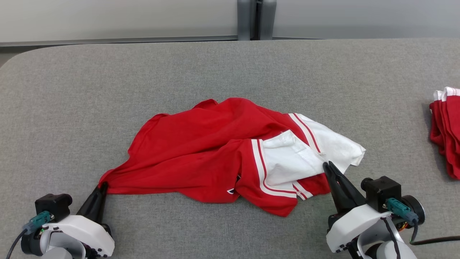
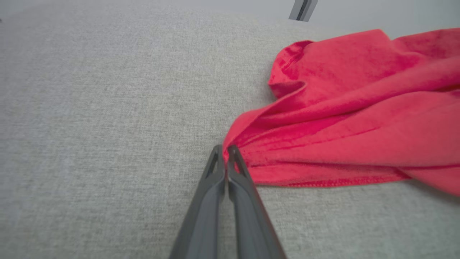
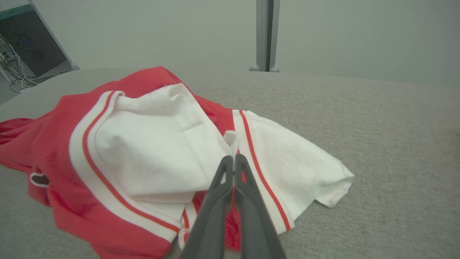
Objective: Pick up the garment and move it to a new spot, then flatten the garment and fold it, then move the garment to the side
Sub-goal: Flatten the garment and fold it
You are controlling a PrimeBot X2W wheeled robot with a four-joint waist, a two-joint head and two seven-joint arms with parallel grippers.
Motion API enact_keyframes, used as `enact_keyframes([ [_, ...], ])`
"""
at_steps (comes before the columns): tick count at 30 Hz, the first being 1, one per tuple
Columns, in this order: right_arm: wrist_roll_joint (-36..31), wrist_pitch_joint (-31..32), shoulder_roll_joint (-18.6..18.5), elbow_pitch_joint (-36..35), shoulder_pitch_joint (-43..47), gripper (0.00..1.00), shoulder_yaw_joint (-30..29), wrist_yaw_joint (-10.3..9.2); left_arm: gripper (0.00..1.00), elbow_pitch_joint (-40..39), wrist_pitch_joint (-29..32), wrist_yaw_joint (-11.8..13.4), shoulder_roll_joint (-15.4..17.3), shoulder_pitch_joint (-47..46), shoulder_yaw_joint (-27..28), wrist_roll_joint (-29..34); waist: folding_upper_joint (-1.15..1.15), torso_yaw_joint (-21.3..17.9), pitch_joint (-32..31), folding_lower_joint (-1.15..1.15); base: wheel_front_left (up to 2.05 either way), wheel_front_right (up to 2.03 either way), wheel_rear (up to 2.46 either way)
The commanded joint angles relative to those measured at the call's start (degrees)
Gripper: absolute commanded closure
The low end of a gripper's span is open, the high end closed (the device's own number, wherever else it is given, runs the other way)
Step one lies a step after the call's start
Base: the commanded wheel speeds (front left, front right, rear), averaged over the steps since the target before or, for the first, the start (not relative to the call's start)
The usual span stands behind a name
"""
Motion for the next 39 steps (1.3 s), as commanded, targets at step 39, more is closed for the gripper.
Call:
enact_keyframes([
  [39,-0.87,4.39,-14.04,-24.68,-23.43,1.0,-9.76,-0.02,1.0,-49.76,8.97,1.36,8.43,-25.0,12.12,14.34,0.0,-2.35,-13.78,0.0,0.0,0.0,0.0],
])
